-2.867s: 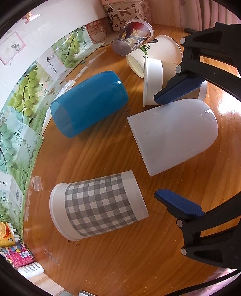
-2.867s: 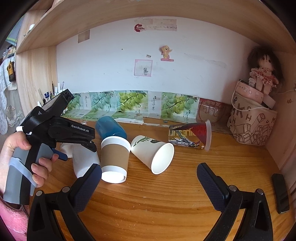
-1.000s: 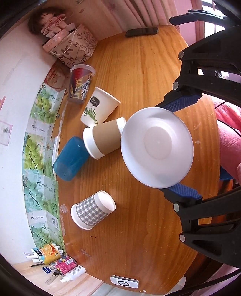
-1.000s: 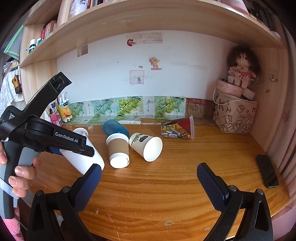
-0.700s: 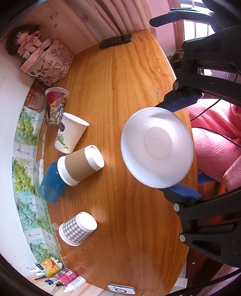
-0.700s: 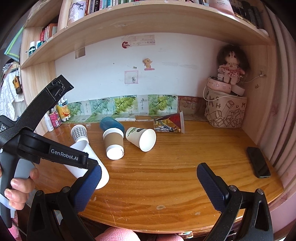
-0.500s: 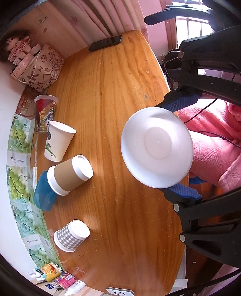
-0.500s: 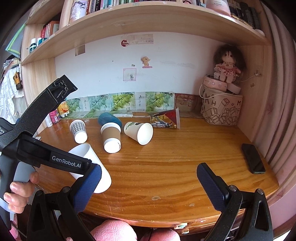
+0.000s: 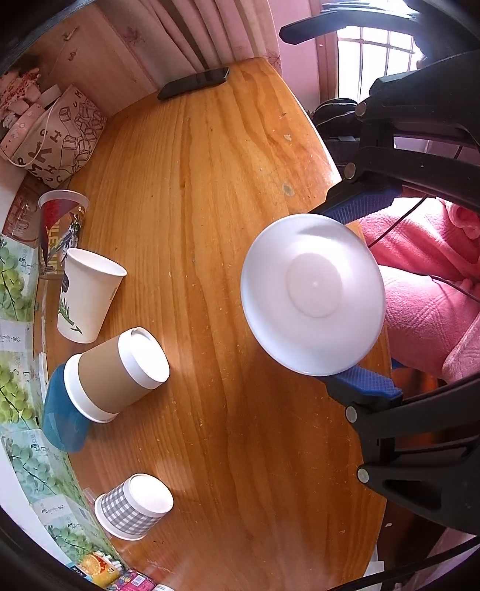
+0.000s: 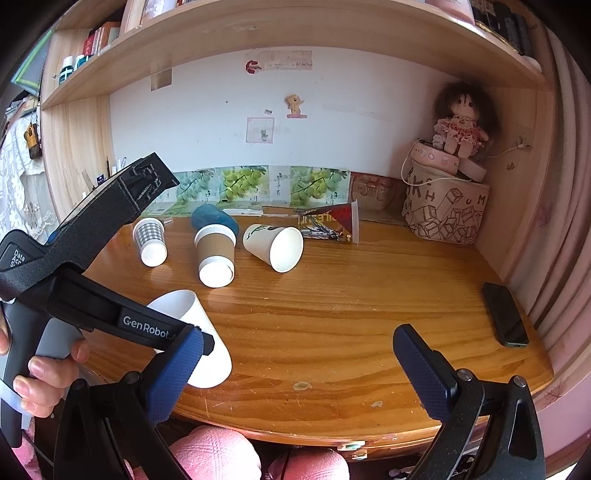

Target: Flip cup upright

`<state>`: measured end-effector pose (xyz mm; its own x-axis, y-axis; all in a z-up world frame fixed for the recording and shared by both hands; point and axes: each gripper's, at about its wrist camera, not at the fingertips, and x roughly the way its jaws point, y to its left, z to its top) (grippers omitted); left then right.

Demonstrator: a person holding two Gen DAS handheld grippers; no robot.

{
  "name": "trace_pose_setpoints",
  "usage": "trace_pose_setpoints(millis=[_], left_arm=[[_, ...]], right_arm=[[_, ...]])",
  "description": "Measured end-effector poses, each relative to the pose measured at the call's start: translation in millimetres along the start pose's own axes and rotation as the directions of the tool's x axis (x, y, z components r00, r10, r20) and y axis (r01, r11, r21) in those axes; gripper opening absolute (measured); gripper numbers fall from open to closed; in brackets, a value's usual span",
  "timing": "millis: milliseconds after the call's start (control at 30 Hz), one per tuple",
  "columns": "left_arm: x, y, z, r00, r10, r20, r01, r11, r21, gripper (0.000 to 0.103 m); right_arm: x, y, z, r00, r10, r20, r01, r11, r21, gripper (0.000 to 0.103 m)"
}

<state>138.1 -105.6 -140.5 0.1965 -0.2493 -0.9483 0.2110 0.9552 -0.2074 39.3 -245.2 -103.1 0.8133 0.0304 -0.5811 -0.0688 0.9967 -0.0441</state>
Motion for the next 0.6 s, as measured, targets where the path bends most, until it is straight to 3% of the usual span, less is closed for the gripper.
trace_pose_setpoints(millis=[600], left_arm=[[34, 12, 58, 0.999, -0.048, 0.004, 0.047, 0.998, 0.046, 0.072]], right_arm=[[67, 8, 13, 0.995, 0.046, -0.084, -0.049, 0.998, -0.034, 0.103]])
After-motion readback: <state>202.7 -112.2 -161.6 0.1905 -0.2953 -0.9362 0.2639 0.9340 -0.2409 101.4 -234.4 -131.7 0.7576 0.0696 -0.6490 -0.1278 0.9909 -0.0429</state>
